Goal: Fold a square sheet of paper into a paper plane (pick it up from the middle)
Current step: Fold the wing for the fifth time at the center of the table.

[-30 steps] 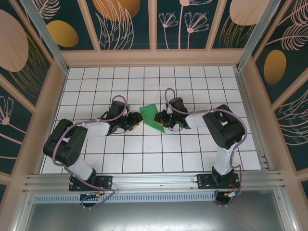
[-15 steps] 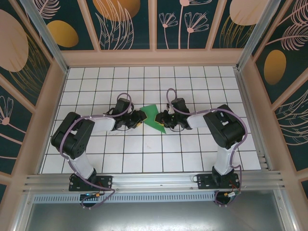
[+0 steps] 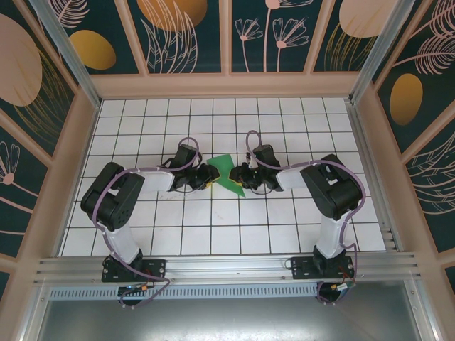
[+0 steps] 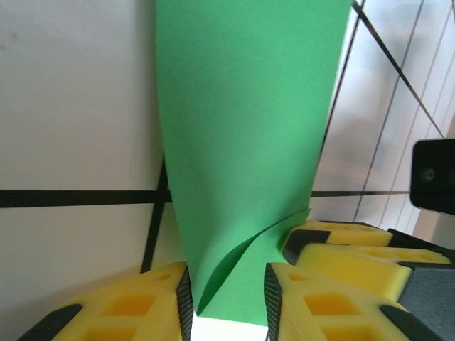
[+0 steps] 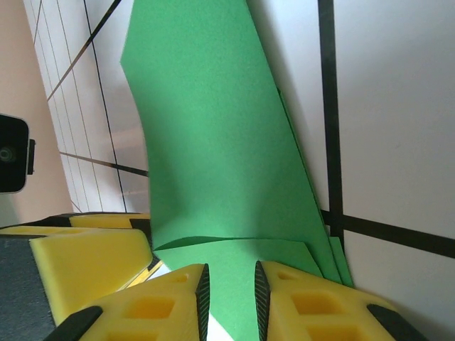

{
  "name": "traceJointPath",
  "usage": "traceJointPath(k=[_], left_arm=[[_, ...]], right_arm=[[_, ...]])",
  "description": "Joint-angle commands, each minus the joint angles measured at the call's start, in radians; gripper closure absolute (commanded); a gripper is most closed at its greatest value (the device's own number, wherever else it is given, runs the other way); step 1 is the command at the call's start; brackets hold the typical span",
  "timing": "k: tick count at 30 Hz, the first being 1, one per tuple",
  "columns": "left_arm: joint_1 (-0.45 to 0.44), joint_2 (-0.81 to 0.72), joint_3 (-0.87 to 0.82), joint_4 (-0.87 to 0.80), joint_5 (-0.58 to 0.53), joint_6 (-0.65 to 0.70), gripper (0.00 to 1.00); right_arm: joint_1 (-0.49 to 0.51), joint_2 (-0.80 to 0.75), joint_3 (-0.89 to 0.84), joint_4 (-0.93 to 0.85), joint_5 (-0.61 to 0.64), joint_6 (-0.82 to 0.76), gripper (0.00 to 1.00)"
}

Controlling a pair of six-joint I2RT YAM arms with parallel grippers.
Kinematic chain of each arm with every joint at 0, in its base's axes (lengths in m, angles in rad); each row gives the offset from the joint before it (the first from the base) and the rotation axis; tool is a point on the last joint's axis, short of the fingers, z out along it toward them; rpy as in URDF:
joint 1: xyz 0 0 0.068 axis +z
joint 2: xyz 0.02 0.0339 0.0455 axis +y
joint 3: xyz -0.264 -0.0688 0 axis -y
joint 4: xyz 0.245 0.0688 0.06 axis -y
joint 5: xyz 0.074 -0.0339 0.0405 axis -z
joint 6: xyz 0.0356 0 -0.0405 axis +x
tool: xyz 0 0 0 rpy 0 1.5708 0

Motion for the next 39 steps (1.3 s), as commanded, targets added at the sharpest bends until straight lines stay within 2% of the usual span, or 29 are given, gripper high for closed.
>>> traceJointPath(k=[1, 6, 15, 19, 24, 26, 28, 32, 36, 39], left_arm=[[-0.005, 0.005, 0.005, 0.069, 0.041, -0.003, 0.67], [-0.005, 0.020, -0.019, 0.140, 0.070, -0.019, 0.69], [-0.005, 0.041, -0.026, 0.158, 0.073, -0.009, 0.72], [-0.005, 0.051, -0.026, 0.156, 0.069, -0.006, 0.81], [-0.005, 0.021, -0.032, 0.141, 0.046, -0.013, 0.94], [-0.005, 0.002, -0.035, 0.139, 0.041, -0.015, 0.96], [-0.005, -0.011, -0.026, 0.120, 0.033, -0.016, 0.98], [-0.005, -0.020, -0.011, 0.105, 0.039, -0.027, 0.99], [-0.005, -0.030, 0.004, 0.087, 0.042, -0.036, 0.99], [-0.005, -0.037, 0.014, 0.069, 0.045, -0.041, 0.99]], right_arm=[[-0.004, 0.016, -0.022, -0.092, 0.003, -0.007, 0.73], [-0.005, 0.007, -0.020, -0.089, -0.007, -0.038, 0.73], [-0.004, -0.034, -0.004, -0.037, -0.049, -0.106, 0.69], [-0.004, -0.070, 0.000, -0.024, -0.042, -0.151, 0.61], [-0.004, -0.164, -0.009, -0.078, 0.043, -0.333, 0.49], [0.018, -0.218, -0.029, -0.090, 0.140, -0.433, 0.38], [0.065, -0.256, -0.042, -0.110, 0.291, -0.526, 0.30], [0.112, -0.289, -0.105, -0.032, 0.452, -0.659, 0.29], [0.137, -0.308, -0.176, 0.078, 0.452, -0.799, 0.31], [0.201, -0.312, -0.247, 0.204, 0.501, -0.948, 0.32]])
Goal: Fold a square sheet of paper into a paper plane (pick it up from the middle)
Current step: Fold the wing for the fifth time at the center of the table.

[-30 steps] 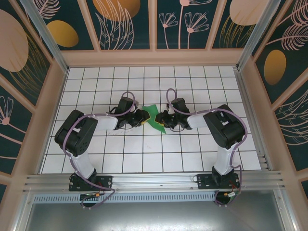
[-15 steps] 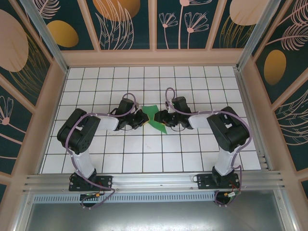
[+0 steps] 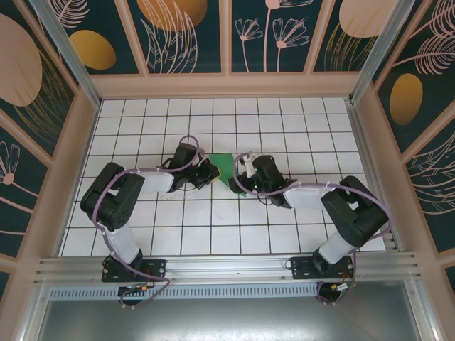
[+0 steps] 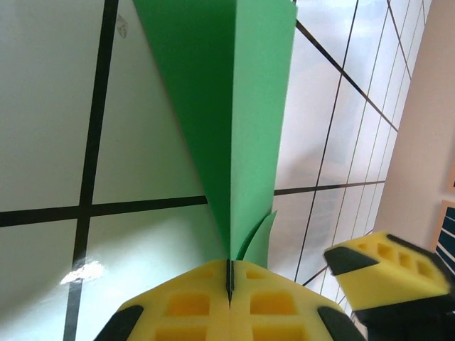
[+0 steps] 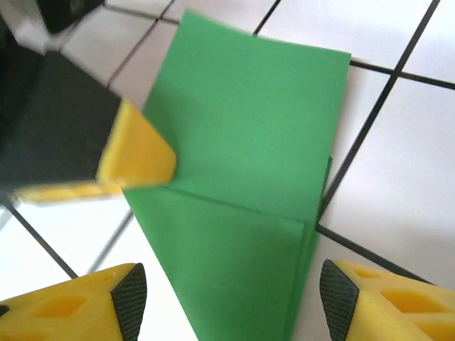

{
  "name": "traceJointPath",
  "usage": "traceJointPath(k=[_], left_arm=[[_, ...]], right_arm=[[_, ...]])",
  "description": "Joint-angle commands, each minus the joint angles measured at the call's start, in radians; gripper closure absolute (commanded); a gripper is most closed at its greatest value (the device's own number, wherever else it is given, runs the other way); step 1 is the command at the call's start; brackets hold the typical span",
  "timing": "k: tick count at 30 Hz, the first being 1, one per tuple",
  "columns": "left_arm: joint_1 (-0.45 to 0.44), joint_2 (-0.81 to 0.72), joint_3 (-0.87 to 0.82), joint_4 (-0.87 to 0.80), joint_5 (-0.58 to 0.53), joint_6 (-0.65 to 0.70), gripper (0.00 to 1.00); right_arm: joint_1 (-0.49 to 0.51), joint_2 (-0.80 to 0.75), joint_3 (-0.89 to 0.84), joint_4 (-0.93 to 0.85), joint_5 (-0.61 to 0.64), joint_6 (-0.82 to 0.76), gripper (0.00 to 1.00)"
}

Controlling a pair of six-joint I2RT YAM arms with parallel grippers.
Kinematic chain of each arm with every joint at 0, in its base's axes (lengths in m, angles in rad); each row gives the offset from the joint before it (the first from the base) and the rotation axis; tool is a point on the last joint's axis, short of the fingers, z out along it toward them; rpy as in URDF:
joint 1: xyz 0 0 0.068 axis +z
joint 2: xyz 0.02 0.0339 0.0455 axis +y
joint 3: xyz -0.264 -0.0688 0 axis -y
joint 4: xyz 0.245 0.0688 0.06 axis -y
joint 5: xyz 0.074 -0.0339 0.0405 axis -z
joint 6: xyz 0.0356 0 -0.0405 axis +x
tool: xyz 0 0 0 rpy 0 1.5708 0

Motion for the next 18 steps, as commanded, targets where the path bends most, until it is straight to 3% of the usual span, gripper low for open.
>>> traceJointPath(k=[1, 10, 18], left_arm=[[-0.005, -0.036, 0.030, -0.042, -0.001, -0.016, 0.99], [-0.005, -0.046, 0.055, -0.083, -0.002, -0.013, 0.99], [-0.004, -0.052, 0.065, -0.112, -0.005, -0.007, 0.99]], right_arm=[[0.065, -0.014, -0.058, 0.179, 0.082, -0.232, 0.32], [0.133, 0.107, -0.055, 0.316, 0.166, -0.381, 0.33], [0.158, 0.228, -0.002, 0.371, 0.231, -0.470, 0.42]])
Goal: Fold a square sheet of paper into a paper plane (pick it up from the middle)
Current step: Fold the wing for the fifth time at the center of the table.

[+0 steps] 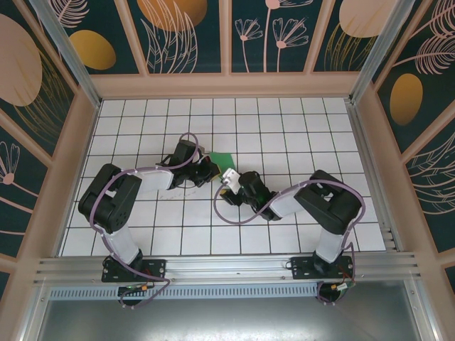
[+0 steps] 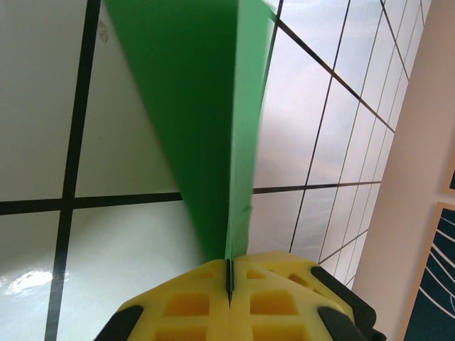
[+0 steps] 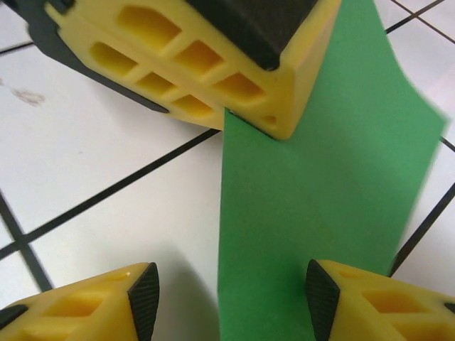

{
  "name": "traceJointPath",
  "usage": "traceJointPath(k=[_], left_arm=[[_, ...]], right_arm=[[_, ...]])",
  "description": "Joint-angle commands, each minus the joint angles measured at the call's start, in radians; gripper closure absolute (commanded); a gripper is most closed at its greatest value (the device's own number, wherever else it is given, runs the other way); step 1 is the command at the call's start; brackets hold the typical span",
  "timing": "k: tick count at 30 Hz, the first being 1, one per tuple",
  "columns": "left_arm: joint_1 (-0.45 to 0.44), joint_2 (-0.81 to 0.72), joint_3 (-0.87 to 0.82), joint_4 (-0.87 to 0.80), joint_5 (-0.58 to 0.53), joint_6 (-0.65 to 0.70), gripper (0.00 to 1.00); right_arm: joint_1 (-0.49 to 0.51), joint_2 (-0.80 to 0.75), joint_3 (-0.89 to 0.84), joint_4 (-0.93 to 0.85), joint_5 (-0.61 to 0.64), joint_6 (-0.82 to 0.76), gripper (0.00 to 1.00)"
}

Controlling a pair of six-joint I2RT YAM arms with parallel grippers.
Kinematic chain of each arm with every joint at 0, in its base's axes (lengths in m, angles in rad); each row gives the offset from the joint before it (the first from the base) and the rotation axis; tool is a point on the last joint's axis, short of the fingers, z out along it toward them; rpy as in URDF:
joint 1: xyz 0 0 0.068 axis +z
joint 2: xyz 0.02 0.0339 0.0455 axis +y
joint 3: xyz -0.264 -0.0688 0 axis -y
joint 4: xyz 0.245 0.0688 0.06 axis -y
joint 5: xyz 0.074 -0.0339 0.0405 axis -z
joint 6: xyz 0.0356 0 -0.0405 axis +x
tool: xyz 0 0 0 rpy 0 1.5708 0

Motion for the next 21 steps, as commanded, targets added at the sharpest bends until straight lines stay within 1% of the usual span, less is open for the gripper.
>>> traceJointPath(k=[1, 3, 8, 9, 12, 16, 21], left_arm=[[-0.005, -0.028, 0.026, -0.035, -0.005, -0.003, 0.99], [-0.005, -0.026, 0.026, -0.039, -0.007, -0.002, 0.99], [-0.005, -0.033, 0.027, -0.053, -0.011, 0.003, 0.99], [-0.005, -0.034, 0.027, -0.056, -0.012, 0.004, 0.99], [-0.005, -0.036, 0.028, -0.062, -0.014, 0.007, 0.99], [-0.005, -0.049, 0.035, -0.073, -0.026, 0.009, 0.98], [-0.005, -0.049, 0.043, -0.098, -0.041, 0.025, 0.96]], right_arm=[[0.009, 0.027, 0.027, 0.092, 0.046, -0.067, 0.42], [0.009, 0.040, 0.028, 0.121, 0.055, -0.079, 0.45], [0.009, 0.070, 0.044, 0.130, 0.072, -0.110, 0.53], [0.009, 0.070, 0.042, 0.131, 0.069, -0.115, 0.55], [0.007, 0.069, 0.044, 0.117, 0.043, -0.118, 0.57], [-0.002, 0.064, 0.065, 0.045, -0.036, -0.107, 0.72], [-0.011, 0.051, 0.065, 0.027, -0.077, -0.082, 0.73]])
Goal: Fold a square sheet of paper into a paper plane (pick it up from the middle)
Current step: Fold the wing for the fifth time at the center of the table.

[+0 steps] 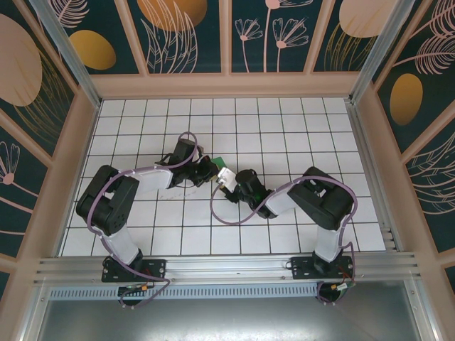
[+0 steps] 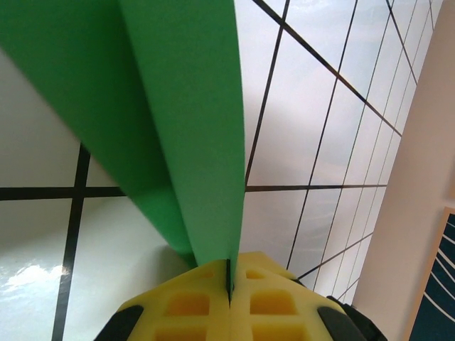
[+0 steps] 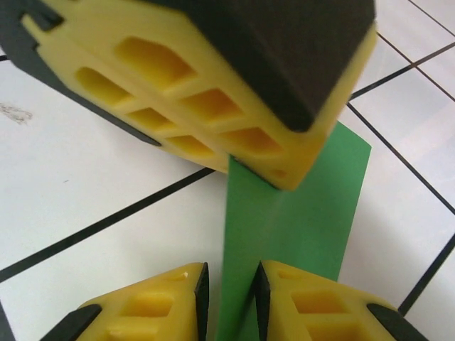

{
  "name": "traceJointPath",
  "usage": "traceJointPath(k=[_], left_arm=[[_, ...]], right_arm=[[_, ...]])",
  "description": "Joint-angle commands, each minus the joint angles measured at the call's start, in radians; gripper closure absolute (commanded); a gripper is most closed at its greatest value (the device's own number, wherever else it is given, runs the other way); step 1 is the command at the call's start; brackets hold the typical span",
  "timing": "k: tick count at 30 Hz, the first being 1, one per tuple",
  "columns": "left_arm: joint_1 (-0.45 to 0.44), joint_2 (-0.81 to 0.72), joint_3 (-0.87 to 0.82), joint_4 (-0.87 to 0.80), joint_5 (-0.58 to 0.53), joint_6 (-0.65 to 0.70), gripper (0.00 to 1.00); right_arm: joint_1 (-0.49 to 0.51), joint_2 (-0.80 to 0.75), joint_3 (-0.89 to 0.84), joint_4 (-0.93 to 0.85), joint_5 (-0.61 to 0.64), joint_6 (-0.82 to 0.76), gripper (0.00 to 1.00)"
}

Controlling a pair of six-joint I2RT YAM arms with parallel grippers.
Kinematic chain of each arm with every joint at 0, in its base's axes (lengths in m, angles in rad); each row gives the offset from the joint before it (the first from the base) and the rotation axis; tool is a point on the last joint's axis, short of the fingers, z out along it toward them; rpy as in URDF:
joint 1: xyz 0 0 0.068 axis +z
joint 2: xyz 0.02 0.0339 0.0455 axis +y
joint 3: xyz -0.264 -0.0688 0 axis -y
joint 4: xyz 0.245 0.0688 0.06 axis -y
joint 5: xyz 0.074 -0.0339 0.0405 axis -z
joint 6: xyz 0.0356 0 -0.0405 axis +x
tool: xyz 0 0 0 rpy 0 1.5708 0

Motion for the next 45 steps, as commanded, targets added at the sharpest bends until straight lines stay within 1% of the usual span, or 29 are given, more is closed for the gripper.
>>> traceJointPath(k=[1, 6, 9, 12, 18, 19, 22, 27, 33, 36, 38, 39, 40, 43, 44, 45], left_arm=[[-0.005, -0.025, 0.023, -0.032, -0.018, 0.021, 0.95], [-0.005, -0.026, 0.023, -0.053, -0.042, 0.037, 0.93], [-0.005, -0.027, 0.021, -0.056, -0.039, 0.038, 0.97], [-0.005, -0.027, 0.015, -0.056, -0.038, 0.041, 0.98], [-0.005, -0.027, 0.010, -0.058, -0.028, 0.046, 0.99], [-0.005, -0.054, 0.010, -0.060, -0.028, 0.048, 0.99], [-0.004, -0.055, 0.008, -0.058, -0.021, 0.047, 0.99], [-0.004, -0.055, 0.010, -0.061, -0.021, 0.047, 0.99], [-0.004, -0.055, 0.012, -0.063, -0.023, 0.046, 0.98], [-0.003, -0.060, 0.018, -0.068, -0.024, 0.048, 0.95], [0.002, -0.066, 0.024, -0.077, -0.027, 0.056, 0.91], [0.008, -0.074, 0.027, -0.082, -0.031, 0.061, 0.85], [0.017, -0.081, 0.027, -0.085, -0.036, 0.063, 0.82], [0.055, -0.121, 0.021, -0.090, -0.053, 0.071, 0.72], [0.071, -0.139, 0.013, -0.091, -0.063, 0.070, 0.70], [0.086, -0.159, 0.005, -0.092, -0.080, 0.071, 0.67]], right_arm=[[-0.012, -0.006, 0.018, -0.026, -0.068, 0.023, 0.74], [-0.026, -0.022, 0.021, -0.043, -0.104, 0.057, 0.75], [-0.034, -0.032, 0.020, -0.047, -0.119, 0.075, 0.70], [-0.043, -0.049, 0.013, -0.037, -0.118, 0.082, 0.65], [-0.051, -0.068, -0.013, 0.028, -0.099, 0.060, 0.63], [-0.050, -0.068, -0.018, 0.045, -0.091, 0.054, 0.63], [-0.050, -0.067, -0.031, 0.084, -0.088, 0.028, 0.63], [-0.050, -0.041, -0.026, 0.085, -0.095, -0.020, 0.67], [-0.050, -0.029, -0.021, 0.093, -0.099, -0.032, 0.72], [-0.050, -0.023, -0.011, 0.077, -0.097, -0.035, 0.81], [-0.050, -0.022, -0.007, 0.068, -0.103, -0.032, 0.86], [-0.050, -0.023, -0.006, 0.062, -0.106, -0.026, 0.89], [-0.050, -0.025, -0.004, 0.056, -0.111, -0.018, 0.90], [-0.054, -0.037, 0.002, 0.032, -0.137, 0.018, 0.95], [-0.055, -0.040, 0.005, 0.023, -0.146, 0.038, 0.98], [-0.057, -0.041, 0.008, 0.016, -0.153, 0.060, 1.00]])
